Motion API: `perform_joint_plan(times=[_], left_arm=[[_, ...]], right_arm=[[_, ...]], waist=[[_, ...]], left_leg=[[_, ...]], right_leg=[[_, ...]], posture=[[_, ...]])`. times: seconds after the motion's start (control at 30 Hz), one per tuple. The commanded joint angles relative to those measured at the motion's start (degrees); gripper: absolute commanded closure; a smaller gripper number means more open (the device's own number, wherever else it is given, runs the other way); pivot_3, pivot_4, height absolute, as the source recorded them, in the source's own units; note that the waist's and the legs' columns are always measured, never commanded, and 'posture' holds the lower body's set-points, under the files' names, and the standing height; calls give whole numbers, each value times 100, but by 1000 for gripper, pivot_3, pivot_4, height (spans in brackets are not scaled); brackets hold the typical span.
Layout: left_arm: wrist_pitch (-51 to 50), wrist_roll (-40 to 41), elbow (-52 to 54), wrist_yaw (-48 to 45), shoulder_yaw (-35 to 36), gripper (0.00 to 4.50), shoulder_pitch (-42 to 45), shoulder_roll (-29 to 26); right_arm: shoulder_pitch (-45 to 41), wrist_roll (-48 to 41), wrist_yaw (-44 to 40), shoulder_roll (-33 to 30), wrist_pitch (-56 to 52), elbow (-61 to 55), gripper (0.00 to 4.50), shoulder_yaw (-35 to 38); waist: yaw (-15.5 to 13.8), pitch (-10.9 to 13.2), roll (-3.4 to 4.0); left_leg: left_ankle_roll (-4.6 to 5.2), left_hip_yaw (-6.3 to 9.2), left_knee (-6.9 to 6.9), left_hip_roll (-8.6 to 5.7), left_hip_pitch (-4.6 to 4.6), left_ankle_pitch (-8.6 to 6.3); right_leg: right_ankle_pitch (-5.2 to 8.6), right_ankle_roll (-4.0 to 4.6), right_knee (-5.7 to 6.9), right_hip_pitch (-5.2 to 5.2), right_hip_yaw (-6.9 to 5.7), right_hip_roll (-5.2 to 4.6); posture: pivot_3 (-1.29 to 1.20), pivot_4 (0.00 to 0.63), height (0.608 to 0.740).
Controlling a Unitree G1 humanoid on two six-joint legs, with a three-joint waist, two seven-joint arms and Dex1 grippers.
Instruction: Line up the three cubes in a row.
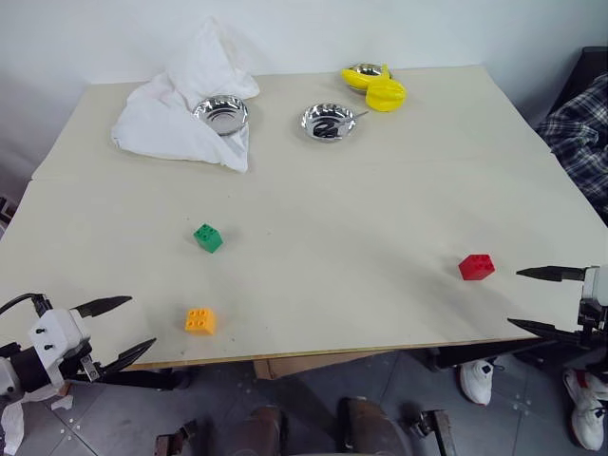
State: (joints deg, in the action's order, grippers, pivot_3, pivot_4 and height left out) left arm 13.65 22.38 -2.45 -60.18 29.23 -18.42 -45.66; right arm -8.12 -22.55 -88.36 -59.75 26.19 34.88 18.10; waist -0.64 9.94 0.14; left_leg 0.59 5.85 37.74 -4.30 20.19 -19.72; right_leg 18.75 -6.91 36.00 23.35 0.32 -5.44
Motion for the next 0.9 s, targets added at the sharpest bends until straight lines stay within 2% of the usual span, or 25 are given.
perform_joint_plan(times=[0.03,0.2,0.33,0.47,0.6,0.77,0.9], left_arm=[[-247,262,261,92,115,0,8,70],[-1246,1251,1008,-304,118,0,-87,-4],[-2255,2026,2068,-87,-45,0,63,-34],[-2858,2302,2750,-37,-399,0,187,-61],[-2985,2228,2744,5,-549,0,564,-4],[-2971,2072,2530,-130,-564,0,772,-2],[-2963,2059,2448,-121,-636,0,1005,50]], right_arm=[[158,-204,40,109,-139,-252,19,160],[507,-373,701,235,-642,-499,19,584],[1119,-493,1185,333,-1021,-580,19,1123],[1534,-647,1711,612,-1370,-804,19,1560],[1887,-916,2262,950,-2065,-1878,19,1756],[1986,-1356,3275,1216,-3448,-3625,19,1652],[1650,-1676,5041,1184,-5681,-5237,19,1075]], waist=[[4,0,0],[-18,0,1],[-81,0,1],[-66,-2,3],[-21,-14,27],[46,-19,36],[44,-19,35]], left_leg=[[0,0,0,0,0,0],[2,1,9,1,3,-4],[3,2,20,1,5,-8],[5,1,23,1,1,-11],[2,-1,22,4,0,-11],[0,-4,23,6,-3,-11],[-1,1,27,6,-1,-11]], right_leg=[[0,0,1,0,0,0],[-1,-1,3,0,0,-1],[-1,-2,3,-3,-1,0],[-1,-2,-1,-12,1,0],[-1,-2,2,-10,3,5],[-1,-2,7,-10,4,7],[-2,-2,7,-10,2,6]], posture=[[0,150,740],[0,150,740],[0,150,740],[0,150,740],[0,150,740],[0,150,740],[0,150,740]])
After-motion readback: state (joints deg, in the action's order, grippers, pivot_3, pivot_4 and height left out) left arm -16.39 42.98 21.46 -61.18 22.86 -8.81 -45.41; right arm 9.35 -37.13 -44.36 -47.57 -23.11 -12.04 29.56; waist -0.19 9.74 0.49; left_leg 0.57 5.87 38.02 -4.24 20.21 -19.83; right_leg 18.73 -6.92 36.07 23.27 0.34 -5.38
